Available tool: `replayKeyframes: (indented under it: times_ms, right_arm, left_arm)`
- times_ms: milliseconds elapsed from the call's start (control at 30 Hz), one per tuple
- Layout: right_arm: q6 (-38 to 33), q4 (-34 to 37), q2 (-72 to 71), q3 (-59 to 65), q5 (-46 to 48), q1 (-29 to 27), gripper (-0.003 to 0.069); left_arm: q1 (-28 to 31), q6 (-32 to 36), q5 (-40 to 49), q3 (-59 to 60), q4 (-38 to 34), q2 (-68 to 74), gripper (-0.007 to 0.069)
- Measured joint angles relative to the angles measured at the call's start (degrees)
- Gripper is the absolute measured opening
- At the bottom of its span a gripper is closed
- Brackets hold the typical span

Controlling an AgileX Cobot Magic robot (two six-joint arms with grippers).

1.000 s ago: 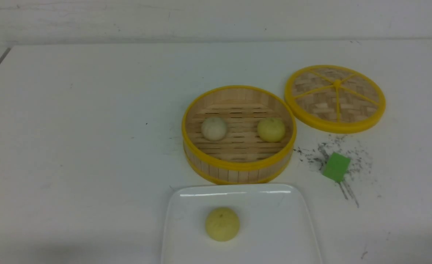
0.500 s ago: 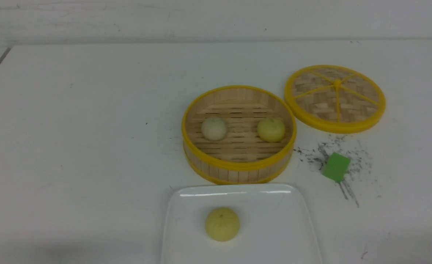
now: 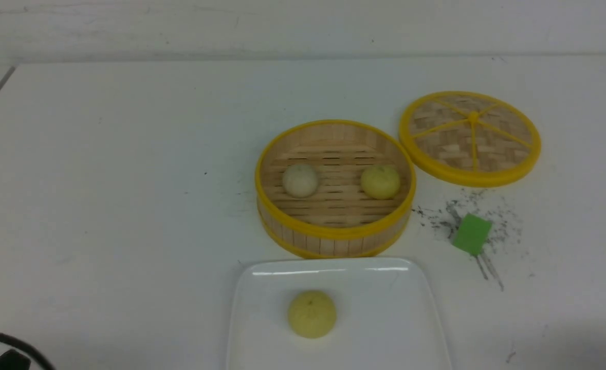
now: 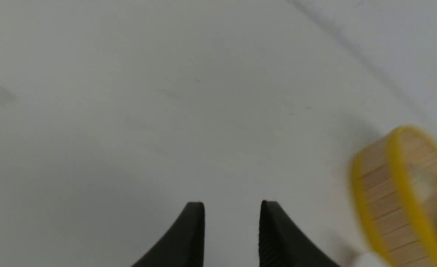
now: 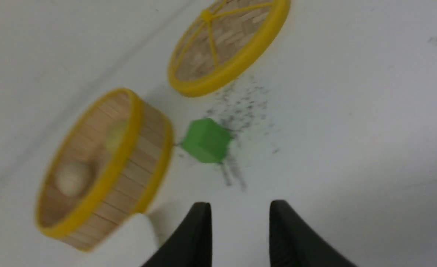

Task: Put the steamed buns into the plate on the white tablecloth.
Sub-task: 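Reach toward a bun in the bamboo steamer with the right gripper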

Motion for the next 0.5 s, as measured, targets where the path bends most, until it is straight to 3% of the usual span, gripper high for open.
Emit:
replayKeyframes:
  times_ms: [100,167,500]
  right_arm:
    - [2.49,6.08,0.0,0.0,-0.09,0.0,0.024]
    - [2.76,7.44,0.0,0.0,-0.09,0.0,0.024]
    - [2.17,12.1,0.0,-0.86,-1.07,0.0,0.023]
  left_arm:
    - [0.0,-9.84,-0.17,0.0,-7.82,0.0,0.024]
    - [0.0,-12.06,-0.24,0.0,-9.29,0.0,0.024]
    - [0.0,-14.29,-2.01,0.04,-7.75,0.0,0.0239]
